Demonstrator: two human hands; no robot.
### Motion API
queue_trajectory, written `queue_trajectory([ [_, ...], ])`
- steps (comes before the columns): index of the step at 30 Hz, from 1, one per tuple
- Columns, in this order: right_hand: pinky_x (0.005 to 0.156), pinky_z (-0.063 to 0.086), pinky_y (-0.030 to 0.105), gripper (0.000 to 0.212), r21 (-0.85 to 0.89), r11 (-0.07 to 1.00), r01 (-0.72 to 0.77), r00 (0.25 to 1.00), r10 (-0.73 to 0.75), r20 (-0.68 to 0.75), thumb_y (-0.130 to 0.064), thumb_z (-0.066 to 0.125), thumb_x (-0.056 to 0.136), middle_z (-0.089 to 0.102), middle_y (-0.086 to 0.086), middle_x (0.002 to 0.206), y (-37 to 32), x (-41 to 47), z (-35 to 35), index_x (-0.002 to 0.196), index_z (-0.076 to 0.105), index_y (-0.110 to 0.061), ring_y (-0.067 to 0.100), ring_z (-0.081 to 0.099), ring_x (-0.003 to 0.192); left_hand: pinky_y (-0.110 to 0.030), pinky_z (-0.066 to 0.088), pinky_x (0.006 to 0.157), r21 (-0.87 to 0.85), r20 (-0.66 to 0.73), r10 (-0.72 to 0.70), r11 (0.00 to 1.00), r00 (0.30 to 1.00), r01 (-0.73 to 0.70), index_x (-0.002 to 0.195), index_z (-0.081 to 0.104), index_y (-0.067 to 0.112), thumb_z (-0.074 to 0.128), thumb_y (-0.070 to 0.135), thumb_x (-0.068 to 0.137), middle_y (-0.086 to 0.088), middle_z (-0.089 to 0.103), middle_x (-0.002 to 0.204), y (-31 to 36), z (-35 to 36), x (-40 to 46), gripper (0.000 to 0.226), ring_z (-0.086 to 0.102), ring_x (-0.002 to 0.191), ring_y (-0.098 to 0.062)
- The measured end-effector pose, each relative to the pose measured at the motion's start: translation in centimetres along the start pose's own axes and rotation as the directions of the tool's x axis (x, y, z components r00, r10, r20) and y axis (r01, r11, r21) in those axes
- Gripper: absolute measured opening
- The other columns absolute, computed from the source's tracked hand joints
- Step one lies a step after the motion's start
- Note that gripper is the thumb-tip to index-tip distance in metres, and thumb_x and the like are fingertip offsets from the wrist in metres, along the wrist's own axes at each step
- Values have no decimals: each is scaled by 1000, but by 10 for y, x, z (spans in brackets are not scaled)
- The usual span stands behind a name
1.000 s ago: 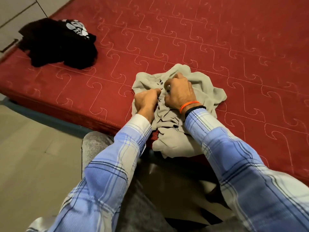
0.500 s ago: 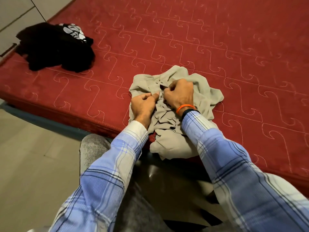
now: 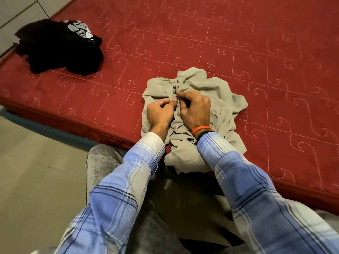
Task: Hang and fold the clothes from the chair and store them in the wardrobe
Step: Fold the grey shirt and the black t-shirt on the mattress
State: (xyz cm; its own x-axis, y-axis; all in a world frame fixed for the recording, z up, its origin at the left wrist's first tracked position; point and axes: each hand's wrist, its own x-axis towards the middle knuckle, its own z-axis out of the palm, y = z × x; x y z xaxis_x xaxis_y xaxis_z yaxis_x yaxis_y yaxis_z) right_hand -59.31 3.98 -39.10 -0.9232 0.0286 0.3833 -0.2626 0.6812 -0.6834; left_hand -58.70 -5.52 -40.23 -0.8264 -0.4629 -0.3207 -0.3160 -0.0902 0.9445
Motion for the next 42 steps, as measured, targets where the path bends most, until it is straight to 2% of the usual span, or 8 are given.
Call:
queue_trajectory([
  [7, 75, 54, 22, 17, 124, 990, -68, 997, 72, -36, -4, 69, 77, 73, -1, 86, 3, -1, 0, 88, 79, -14, 12, 67, 76, -43, 58, 82, -50, 35, 50, 998, 998, -48, 74, 76, 18, 79, 15, 76, -8, 75, 81, -3, -2, 0, 4, 66, 74, -18],
  [16, 68, 49, 22, 16, 54, 998, -15, 1000, 16, -14, -4, 69, 75, 68, 0, 78, 6, -3, 2, 82, 80, -13, 15, 62, 70, -44, 57, 88, -5, 85, -54, 998, 995, 55, 80, 79, 23, 76, 31, 64, -3, 77, 84, -5, -3, 5, 18, 72, 85, -22],
  [19, 69, 49, 21, 16, 61, 998, -22, 999, 23, -22, -5, 69, 74, 68, 0, 76, 5, -4, 2, 82, 80, -14, 14, 61, 68, -35, 59, 72, -43, 120, -84, 995, 989, 90, 86, 80, 17, 74, 22, 74, -7, 75, 82, -4, -2, 5, 14, 61, 65, -14],
  [23, 75, 55, 25, 15, 113, 987, -114, 993, 115, -3, -9, 71, 76, 73, -1, 80, 5, -3, 1, 88, 80, -12, 15, 66, 72, -18, 37, 53, -23, 76, -121, 992, 990, 123, 90, 79, 16, 71, 17, 83, 3, 67, 65, -4, -1, 8, 11, 44, 44, -4],
  [28, 75, 36, -3, 16, 98, 981, -166, 986, 164, 31, -11, 72, 75, 75, 0, 83, 5, -1, 2, 88, 80, -14, 7, 62, 72, -21, 42, 57, 24, 34, -136, 991, 990, 135, 95, 79, 19, 71, 25, 77, 8, 65, 58, -3, 2, 9, 21, 46, 47, -7],
  [33, 70, 38, -3, 15, 132, 964, -231, 973, 226, 50, -13, 73, 74, 74, -2, 83, 3, 3, 1, 87, 80, -16, 6, 64, 74, -26, 39, 58, 48, 53, -123, 992, 991, 120, 83, 79, 18, 69, 27, 70, 5, 60, 53, 3, 1, 5, 19, 44, 46, -10],
  [38, 74, 48, 5, 18, 210, 936, -282, 959, 278, 48, -9, 70, 73, 75, -5, 83, 1, 4, -5, 85, 80, -17, 2, 67, 74, -20, 35, 42, -4, 10, -155, 988, 988, 155, 60, 68, 14, 72, 21, 73, -2, 58, 52, 25, 1, 6, 16, 48, 41, -14],
  [42, 73, 50, 9, 17, 221, 916, -336, 942, 320, 104, -13, 71, 74, 73, -10, 76, -2, 10, -12, 87, 78, -20, -4, 66, 70, -24, 46, 49, -1, -67, -128, 992, 989, 128, 61, 68, 9, 79, 26, 72, -6, 63, 51, 41, 5, 21, 23, 53, 41, -17],
])
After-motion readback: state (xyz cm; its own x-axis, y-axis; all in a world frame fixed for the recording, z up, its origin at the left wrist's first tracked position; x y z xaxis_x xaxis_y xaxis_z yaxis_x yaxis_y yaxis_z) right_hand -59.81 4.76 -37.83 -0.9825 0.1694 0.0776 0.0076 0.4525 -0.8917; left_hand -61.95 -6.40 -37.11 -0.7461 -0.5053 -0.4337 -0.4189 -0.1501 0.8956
